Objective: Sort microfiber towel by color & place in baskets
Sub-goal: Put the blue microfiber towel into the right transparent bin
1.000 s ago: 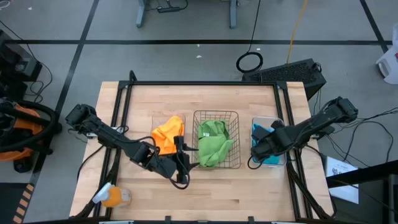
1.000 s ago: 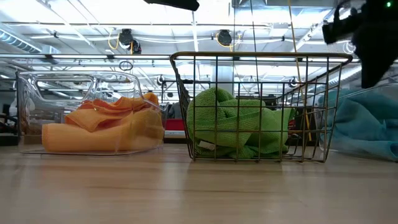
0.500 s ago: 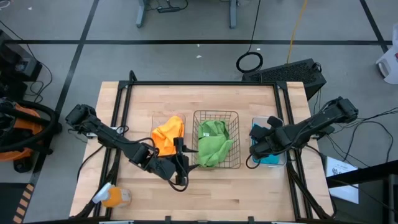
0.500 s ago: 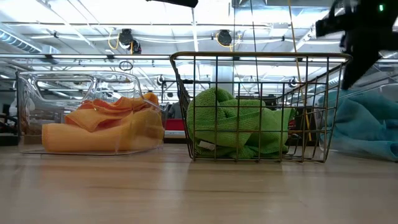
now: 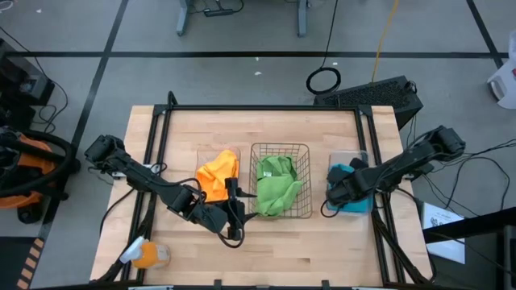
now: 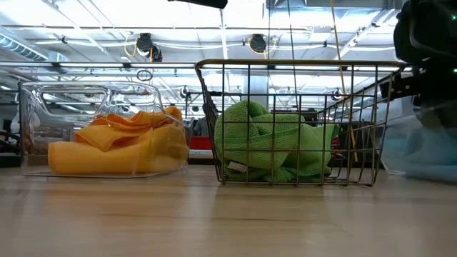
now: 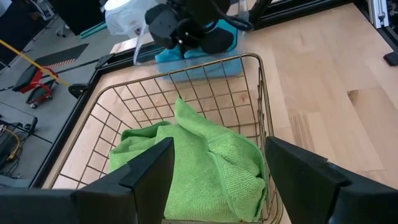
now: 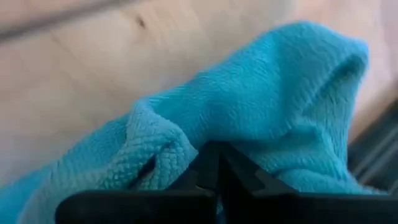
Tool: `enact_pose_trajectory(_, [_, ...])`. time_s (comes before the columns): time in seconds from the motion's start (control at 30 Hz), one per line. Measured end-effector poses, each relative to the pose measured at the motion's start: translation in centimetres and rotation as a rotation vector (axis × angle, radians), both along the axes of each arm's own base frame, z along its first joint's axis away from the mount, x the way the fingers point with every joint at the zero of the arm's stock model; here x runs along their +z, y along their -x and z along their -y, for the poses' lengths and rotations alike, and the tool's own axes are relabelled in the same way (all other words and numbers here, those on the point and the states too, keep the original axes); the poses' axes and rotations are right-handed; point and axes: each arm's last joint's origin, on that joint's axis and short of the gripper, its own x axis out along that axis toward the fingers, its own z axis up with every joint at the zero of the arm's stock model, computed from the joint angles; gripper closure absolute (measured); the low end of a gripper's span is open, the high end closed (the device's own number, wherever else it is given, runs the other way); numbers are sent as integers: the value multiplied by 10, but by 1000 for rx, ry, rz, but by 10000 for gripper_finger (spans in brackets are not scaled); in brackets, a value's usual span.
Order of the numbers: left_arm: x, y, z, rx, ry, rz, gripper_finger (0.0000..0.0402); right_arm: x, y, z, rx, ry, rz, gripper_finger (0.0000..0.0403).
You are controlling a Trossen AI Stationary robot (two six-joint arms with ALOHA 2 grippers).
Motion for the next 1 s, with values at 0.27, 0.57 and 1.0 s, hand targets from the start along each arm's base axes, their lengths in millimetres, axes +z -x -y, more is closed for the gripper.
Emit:
enact_pose_trajectory(0.27, [0,0,0,0,0,1,144,10,2,1,-8,-32,86,403])
enact_pose_trajectory(0.57, [0,0,0,0,0,1,144,17,-1,0,54,-66,179,403])
enact_pose_trajectory(1.0, [0,0,0,0,1,1,144,54,-2,-3,263,-113,17,403])
